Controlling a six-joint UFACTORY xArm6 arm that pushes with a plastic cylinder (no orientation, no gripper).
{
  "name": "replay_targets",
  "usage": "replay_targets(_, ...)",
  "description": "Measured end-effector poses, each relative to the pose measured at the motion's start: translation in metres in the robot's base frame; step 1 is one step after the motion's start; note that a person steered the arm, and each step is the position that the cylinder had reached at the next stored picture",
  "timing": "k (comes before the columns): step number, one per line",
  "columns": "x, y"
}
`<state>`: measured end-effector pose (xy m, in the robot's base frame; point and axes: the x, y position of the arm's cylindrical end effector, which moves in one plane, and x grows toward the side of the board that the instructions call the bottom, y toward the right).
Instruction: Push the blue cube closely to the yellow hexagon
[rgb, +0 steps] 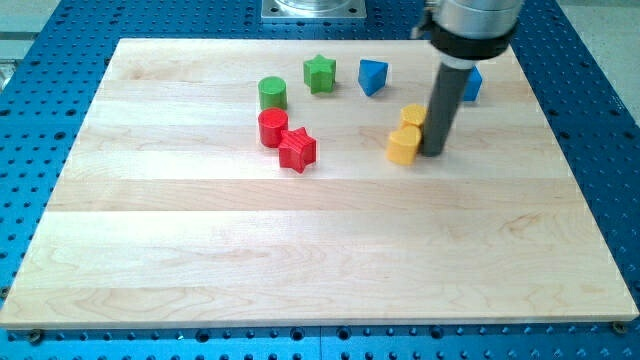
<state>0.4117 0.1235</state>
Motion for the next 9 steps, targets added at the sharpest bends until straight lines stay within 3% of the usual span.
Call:
replay_targets(1, 0.009, -0.036)
replay_targets(2, 0.022, -0.035)
replay_targets(3, 0.023, 0.016)
replay_targets(4, 0.002, 0.101)
replay_targets(6, -0.104, 0.155)
replay_targets(7, -0.133, 0.148)
replay_targets(9, -0.115, 0.063)
